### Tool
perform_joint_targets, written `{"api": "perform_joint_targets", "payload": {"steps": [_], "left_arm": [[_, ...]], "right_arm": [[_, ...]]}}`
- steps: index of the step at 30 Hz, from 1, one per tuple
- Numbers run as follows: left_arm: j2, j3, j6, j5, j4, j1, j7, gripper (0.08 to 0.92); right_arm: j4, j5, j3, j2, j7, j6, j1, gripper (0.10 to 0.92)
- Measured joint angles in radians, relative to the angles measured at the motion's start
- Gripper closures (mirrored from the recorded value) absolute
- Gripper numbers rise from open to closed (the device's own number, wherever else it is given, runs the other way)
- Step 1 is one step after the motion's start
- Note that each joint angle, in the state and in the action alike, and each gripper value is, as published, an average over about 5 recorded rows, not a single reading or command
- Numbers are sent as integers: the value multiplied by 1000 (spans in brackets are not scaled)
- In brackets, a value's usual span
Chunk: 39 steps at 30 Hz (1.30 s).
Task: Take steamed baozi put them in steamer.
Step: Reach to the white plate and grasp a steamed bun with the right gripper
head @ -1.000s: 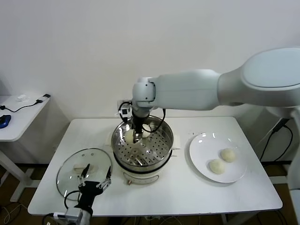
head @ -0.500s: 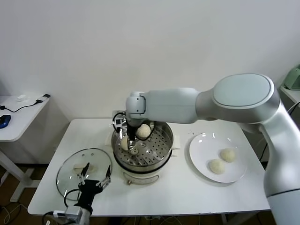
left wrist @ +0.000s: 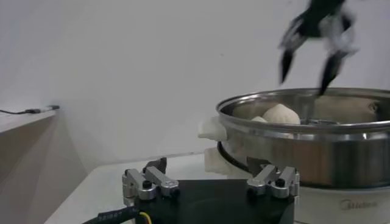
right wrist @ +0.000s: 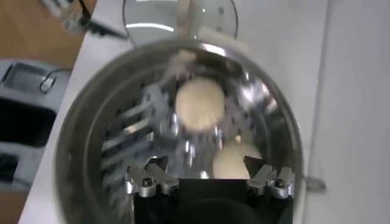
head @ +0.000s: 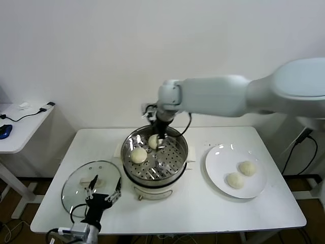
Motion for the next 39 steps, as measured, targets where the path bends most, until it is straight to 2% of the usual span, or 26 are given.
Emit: {"api": "perform_joint_targets", "payload": {"steps": [9,17,26,39], "left_arm": [[-1,-4,-6,-11,17,-9,0,177],[-3,-13,-5,-12,28,-6,0,177],[-8,-15,-9,-6,35,3,-1,177],[-10,-17,-11,-4,35,11,-2,177]], "right_arm": [[156,-162,-148,-329,-48,66,95,203],[163,-325,-109,-525,-48,83,-51,203],[98,-456,35,-603,-24,75,-281,203],[-4,-532,215,-593,20,62,-515,203]]}}
